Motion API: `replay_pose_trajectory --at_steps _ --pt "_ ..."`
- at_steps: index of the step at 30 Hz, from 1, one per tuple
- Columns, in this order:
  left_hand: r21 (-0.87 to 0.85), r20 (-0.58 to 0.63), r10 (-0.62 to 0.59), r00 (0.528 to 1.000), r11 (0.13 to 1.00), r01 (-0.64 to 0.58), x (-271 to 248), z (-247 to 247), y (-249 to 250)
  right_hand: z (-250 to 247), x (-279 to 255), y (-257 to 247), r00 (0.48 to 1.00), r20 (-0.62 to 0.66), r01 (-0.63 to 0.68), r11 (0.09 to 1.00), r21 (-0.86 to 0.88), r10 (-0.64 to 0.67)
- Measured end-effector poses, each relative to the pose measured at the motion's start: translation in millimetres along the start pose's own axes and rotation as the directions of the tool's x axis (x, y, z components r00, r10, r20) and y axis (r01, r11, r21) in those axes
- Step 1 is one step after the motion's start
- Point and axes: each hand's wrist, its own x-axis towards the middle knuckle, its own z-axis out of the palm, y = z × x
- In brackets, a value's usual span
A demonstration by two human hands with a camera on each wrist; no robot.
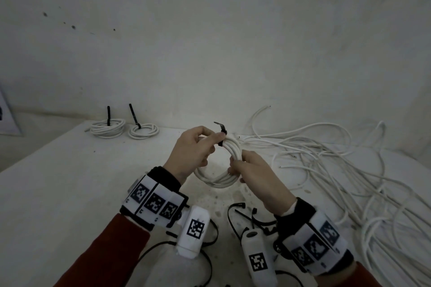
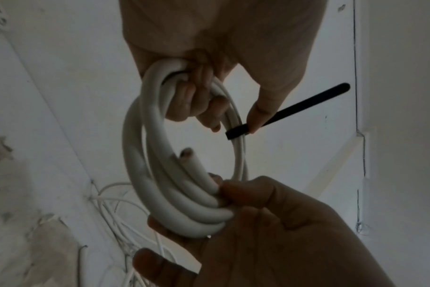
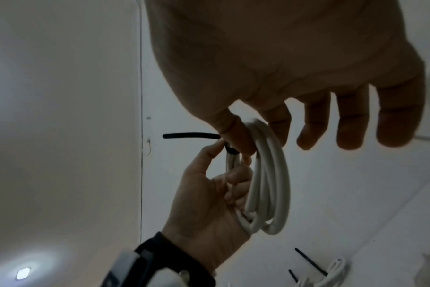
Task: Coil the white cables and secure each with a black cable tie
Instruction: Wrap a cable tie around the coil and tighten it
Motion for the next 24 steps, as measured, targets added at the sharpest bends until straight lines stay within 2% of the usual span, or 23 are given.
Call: replay_pose_trajectory --at_steps 2,4,6,12,19,24 --pt "-0.08 0.023 -0.027 0.999 0.996 0.029 2.0 -1.6 -1.3 -2.4 2.6 5.7 0.999 0.003 -0.032 0.998 0.053 0.032" --pt "-0.175 0.039 -0.053 0.998 0.983 0.059 5.0 -5.6 -1.7 -6.9 2.3 7.2 0.997 0.047 -0.066 0.965 0.253 0.056" --pt "-0.225 0.036 -0.081 0.996 0.971 0.087 6.3 -10.5 -1.1 -12.7 2.0 6.0 0.997 0.056 -0.065 0.93 0.361 0.048" --pt "-0.152 0.063 -0.116 0.991 0.98 0.124 7.4 -20.4 -2.9 -17.0 8.1 10.8 0.998 -0.047 -0.025 0.915 0.404 0.048" --pt "-0.063 0.016 -0.091 0.996 0.994 0.092 14.0 -25.4 -13.7 -16.7 17.3 17.4 0.997 -0.033 -0.048 0.878 0.477 0.073" --pt "-0.192 -0.057 -0.161 0.985 0.97 0.148 32.2 -42.1 -32.7 3.9 53.1 16.3 0.984 0.035 -0.164 0.808 0.566 0.175"
